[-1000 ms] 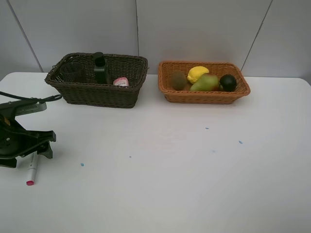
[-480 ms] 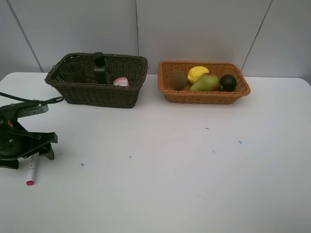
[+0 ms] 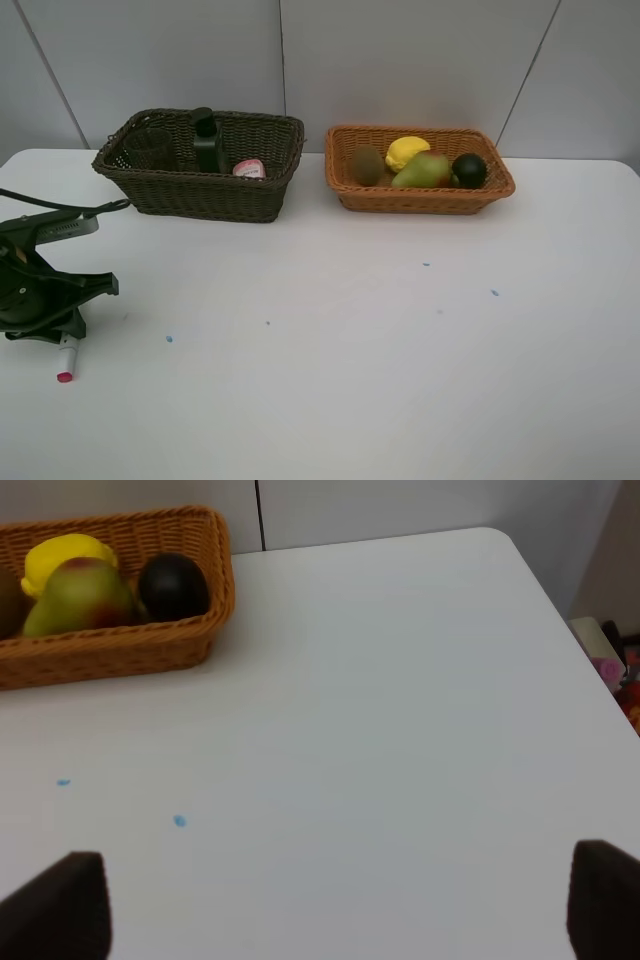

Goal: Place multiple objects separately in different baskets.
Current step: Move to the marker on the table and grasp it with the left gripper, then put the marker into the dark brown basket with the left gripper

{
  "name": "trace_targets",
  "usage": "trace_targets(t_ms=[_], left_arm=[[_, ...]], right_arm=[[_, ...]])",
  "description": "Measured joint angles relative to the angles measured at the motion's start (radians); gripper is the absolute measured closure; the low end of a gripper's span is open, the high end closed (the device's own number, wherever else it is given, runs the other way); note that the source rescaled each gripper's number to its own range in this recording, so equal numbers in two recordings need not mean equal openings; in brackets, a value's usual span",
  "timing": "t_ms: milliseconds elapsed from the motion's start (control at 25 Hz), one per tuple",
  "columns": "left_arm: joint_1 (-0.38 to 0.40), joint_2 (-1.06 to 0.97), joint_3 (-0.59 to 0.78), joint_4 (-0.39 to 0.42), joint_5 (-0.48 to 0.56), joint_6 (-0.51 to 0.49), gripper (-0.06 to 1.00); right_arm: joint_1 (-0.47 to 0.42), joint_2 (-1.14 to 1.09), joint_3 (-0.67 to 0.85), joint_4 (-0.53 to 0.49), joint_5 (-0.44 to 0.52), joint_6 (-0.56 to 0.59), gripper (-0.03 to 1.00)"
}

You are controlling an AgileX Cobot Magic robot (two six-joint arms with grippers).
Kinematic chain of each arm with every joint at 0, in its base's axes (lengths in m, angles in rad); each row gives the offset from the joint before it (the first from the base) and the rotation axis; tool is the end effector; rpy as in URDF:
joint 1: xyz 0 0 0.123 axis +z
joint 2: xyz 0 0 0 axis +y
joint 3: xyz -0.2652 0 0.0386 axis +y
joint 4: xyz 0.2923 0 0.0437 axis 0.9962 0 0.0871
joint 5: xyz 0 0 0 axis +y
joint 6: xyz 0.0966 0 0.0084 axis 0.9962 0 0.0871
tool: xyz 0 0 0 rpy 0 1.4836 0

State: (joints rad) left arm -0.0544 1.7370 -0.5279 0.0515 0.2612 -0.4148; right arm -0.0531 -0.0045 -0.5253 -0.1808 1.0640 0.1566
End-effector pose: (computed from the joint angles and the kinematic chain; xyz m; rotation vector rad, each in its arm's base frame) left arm 0.2440 -0.0120 0.0250 -0.4589 2.9188 -0.0388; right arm 0.0505 -0.0180 0.3050 0.2219 1.9958 -0.1491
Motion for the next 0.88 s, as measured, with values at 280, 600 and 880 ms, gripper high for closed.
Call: trace_targets(t_ms=[280, 600, 880], left_arm=[[0.000, -0.017, 0.000, -0.001, 0.026, 0.000, 0.74], [0.000, -0.147, -0.049, -0.002, 0.154, 0.000, 0.74], [0.000, -0.282, -0.208, -0.004, 0.356, 0.015, 0.74]], right_arm=[[0.000, 0.000, 0.000, 0.000, 0.000, 0.000, -0.03], [0.000, 0.000, 0.000, 0.000, 0.000, 0.000, -0.03], [0.000, 0.000, 0.000, 0.000, 0.000, 0.000, -0.03]])
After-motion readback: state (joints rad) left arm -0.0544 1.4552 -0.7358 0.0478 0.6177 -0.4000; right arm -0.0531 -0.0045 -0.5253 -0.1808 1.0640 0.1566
